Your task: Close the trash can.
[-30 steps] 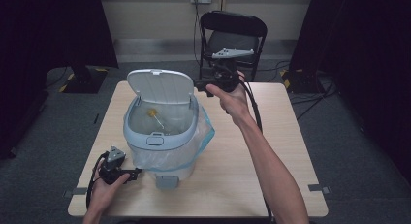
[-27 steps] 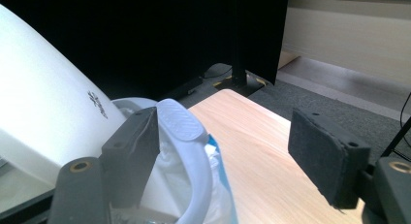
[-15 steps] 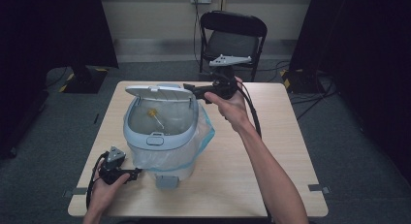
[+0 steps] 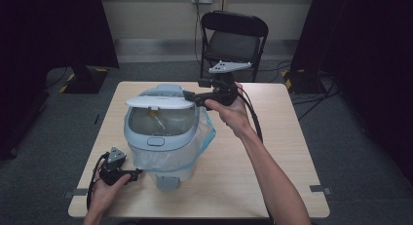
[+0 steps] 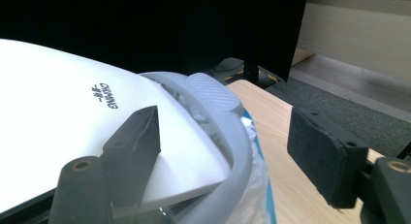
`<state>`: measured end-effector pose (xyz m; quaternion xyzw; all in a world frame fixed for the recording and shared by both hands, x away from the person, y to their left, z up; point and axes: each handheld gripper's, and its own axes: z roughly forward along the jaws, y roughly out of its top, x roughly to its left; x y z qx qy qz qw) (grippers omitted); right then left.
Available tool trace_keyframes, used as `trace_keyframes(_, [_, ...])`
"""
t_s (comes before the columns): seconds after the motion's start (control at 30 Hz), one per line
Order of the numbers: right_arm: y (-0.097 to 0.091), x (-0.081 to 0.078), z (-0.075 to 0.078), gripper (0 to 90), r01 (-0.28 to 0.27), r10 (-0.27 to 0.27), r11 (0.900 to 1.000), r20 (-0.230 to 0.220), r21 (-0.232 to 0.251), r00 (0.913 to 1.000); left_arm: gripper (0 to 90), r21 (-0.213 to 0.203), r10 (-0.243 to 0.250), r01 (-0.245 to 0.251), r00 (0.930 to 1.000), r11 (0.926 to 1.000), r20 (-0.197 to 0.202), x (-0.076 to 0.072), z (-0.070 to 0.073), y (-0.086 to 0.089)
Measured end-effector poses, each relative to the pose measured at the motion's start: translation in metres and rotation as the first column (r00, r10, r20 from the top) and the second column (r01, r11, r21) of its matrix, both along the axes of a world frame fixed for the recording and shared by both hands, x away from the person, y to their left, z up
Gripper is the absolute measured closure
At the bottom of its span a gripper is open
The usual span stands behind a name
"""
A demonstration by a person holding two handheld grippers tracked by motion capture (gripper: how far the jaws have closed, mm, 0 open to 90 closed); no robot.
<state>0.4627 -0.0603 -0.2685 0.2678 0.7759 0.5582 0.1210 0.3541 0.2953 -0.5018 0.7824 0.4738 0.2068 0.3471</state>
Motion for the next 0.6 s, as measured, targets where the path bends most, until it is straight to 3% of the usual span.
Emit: trace_keyframes(0.6, [0.015,-0.019,-0.005,26.8,-0.07,0.07,0.9966,0.002,-0.044,0.9975,14.3,0.0,0.0,0.0,1.0,1.0,0.0,0.0,0.0,0.0])
